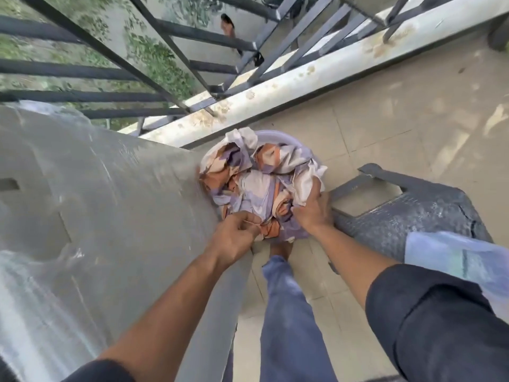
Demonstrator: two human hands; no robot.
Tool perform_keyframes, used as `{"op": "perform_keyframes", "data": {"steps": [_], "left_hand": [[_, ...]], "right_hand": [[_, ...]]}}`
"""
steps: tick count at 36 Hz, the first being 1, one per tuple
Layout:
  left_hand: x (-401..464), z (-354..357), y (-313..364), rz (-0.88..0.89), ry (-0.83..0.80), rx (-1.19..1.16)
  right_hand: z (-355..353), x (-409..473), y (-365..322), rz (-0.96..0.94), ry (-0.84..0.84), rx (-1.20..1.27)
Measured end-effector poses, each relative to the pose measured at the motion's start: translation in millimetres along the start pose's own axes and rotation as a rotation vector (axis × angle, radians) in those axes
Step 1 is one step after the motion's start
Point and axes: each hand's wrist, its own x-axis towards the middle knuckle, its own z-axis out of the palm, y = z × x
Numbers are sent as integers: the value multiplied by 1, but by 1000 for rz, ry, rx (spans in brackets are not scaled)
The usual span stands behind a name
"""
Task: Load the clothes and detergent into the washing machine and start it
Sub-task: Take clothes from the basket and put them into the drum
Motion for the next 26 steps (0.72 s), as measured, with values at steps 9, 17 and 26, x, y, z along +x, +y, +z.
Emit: {"op": "perform_keyframes", "data": {"steps": [9, 17, 26], "left_hand": [[-8, -20, 19, -46, 6, -23], [-56, -23, 53, 47, 5, 11], [-127, -41, 60, 200, -149, 354]], "right_hand": [[-25, -14, -20, 58, 28, 217], [-75, -113, -20, -273, 128, 215], [-126, -244, -50, -495, 96, 441]]}}
